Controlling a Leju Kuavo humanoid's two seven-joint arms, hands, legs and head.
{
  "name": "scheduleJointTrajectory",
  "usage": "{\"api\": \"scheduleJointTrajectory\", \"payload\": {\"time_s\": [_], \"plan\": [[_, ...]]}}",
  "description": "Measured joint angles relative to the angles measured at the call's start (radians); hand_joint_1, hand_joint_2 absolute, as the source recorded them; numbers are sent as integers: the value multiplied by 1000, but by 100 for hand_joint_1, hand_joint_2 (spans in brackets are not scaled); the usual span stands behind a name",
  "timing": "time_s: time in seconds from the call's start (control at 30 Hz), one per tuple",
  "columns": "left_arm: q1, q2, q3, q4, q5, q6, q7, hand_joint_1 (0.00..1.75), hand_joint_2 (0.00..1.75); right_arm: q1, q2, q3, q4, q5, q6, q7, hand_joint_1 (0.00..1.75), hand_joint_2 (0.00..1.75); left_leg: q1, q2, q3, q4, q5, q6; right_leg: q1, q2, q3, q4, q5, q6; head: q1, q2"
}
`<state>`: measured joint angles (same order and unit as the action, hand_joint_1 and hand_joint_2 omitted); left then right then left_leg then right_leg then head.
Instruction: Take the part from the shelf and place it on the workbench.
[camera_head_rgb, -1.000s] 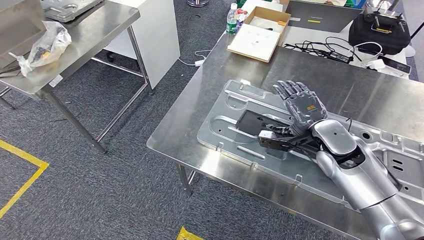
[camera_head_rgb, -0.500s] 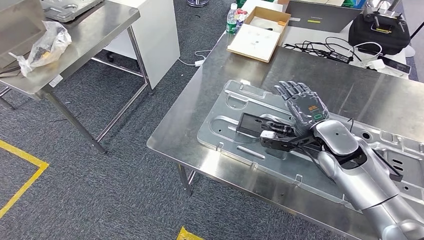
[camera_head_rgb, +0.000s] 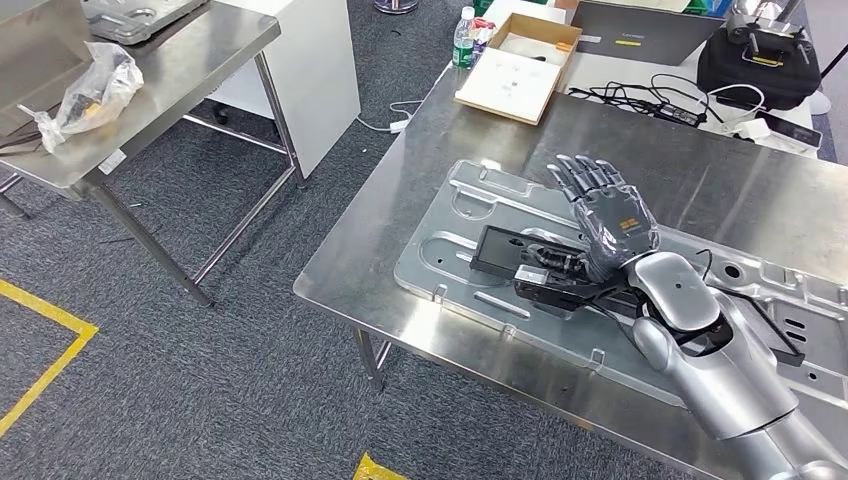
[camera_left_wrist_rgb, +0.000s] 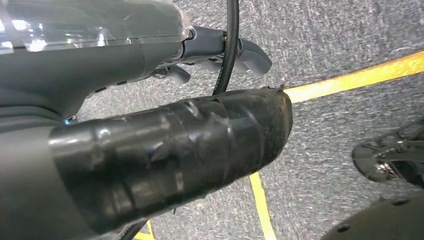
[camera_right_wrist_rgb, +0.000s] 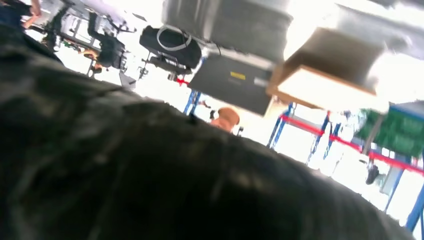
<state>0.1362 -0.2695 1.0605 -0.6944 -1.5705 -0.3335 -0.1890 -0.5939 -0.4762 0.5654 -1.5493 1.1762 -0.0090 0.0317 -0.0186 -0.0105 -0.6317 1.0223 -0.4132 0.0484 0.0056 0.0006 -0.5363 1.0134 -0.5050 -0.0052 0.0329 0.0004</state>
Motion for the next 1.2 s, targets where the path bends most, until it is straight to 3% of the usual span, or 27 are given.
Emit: {"api": "scheduleJointTrajectory", "payload": {"time_s": [0.17, 0.23, 0.3, 0.37, 0.4, 0.43, 0.47, 0.57, 0.63, 0.73, 0.8, 0.9, 0.93, 0.97, 1.0, 1.1, 1.13, 1.2], "plan": [[0, -2, -1, -4, 0, 11, 25, 0, 0, 34, 39, 5, -130, 2, -10, -2, 0, 0, -2, 0, 1, 0, -5, 6, -2, 0, 2, -2, -3, 5, 0, 0], [0, -6, -2, -5, 0, 16, 29, 0, 0, 40, 51, 12, -186, 1, -9, 0, 0, 0, 6, 2, 10, -14, -2, 10, 0, 0, 5, 3, -11, 10, 0, 0], [1, -10, -3, -5, 0, 19, 30, 0, 0, 43, 57, 18, -222, 0, -8, 1, 0, 0, 13, 4, 22, -28, 1, 15, -1, 1, -18, 65, -54, 20, 0, 0], [1, -10, -3, -5, 0, 20, 30, 0, 0, 48, 58, 22, -240, 0, -8, 1, 0, 0, 15, 4, 26, -29, 0, 17, -10, 0, -81, 192, -117, 32, 0, 0], [1, -11, -3, -5, 0, 20, 30, 0, 0, 53, 59, 25, -245, -1, -8, 2, 0, 0, 16, 4, 26, -28, 0, 17, -16, 0, -111, 245, -132, 38, 1, 0], [1, -12, -3, -5, 0, 20, 31, 0, 0, 57, 59, 27, -249, -1, -9, 1, 0, 0, 17, 4, 26, -26, -1, 16, -21, 0, -127, 270, -129, 43, 0, 0], [1, -13, -3, -5, 0, 20, 31, 0, 0, 60, 59, 29, -253, -3, -11, -1, 0, 0, 20, 4, 26, -23, -1, 13, -26, 0, -125, 257, -105, 48, 0, 0], [1, -13, -5, -5, 0, 27, 36, 0, 0, 66, 62, 36, -274, -11, -37, -18, 0, 0, 27, 3, 24, -7, -9, -2, -35, -1, -37, 69, -4, 56, 0, 0], [1, -14, -8, -4, 0, 36, 38, 0, 0, 82, 67, 48, -302, -9, -68, -24, 0, 0, 28, 1, 23, -2, -10, -16, -29, 2, -9, 11, 15, 46, 0, 0], [1, -14, -12, -1, 0, 56, 42, 0, 0, 126, 73, 82, -353, 14, -121, -23, 0, 0, 29, 0, 20, 0, -9, -38, -25, 3, -17, 4, 25, 18, 0, 0], [1, -13, -13, 2, 0, 69, 49, 0, 0, 153, 75, 105, -377, 26, -147, -21, 0, 0, 32, 2, 2, 45, -58, -47, -29, 0, -26, -3, 39, -1, -1, 0], [-3, -7, -15, 10, 0, 91, 65, 0, 0, 202, 78, 138, -404, 35, -178, -15, 0, 0, 35, 5, -52, 226, -181, -54, -25, -4, -50, -1, 56, -13, -2, 0], [-4, -4, -16, 16, 0, 98, 69, 0, 0, 221, 78, 149, -410, 37, -188, -13, 0, 0, 35, 5, -56, 265, -196, -55, -23, -6, -60, 2, 61, -13, -2, 0], [-6, 0, -17, 22, 0, 105, 72, 0, 0, 240, 79, 159, -416, 38, -199, -10, 0, 0, 35, 5, -42, 268, -191, -56, -22, -6, -70, 5, 66, -12, -2, 0], [-9, 5, -17, 29, 0, 112, 75, 0, 0, 260, 79, 167, -422, 40, -210, -5, 0, 0, 35, 5, -9, 234, -170, -55, -22, -6, -79, 10, 70, -10, -2, 0], [-16, 16, -17, 41, 0, 127, 84, 0, 0, 328, 80, 177, -443, 46, -242, 15, 0, 0, 32, 3, 126, 40, -125, -46, -19, -6, -99, 23, 82, 3, -1, 0], [-17, 17, -17, 44, 0, 129, 87, 0, 0, 355, 80, 177, -450, 48, -252, 21, 0, 0, 30, 2, 146, 4, -125, -43, -18, -7, -101, 26, 87, 9, -1, 0], [-18, 18, -17, 46, 0, 130, 92, 0, 0, 410, 80, 177, -464, 48, -266, 33, 0, 0, 27, 1, 141, -6, -118, -34, -18, -6, -102, 23, 101, 23, 0, 0]]}}
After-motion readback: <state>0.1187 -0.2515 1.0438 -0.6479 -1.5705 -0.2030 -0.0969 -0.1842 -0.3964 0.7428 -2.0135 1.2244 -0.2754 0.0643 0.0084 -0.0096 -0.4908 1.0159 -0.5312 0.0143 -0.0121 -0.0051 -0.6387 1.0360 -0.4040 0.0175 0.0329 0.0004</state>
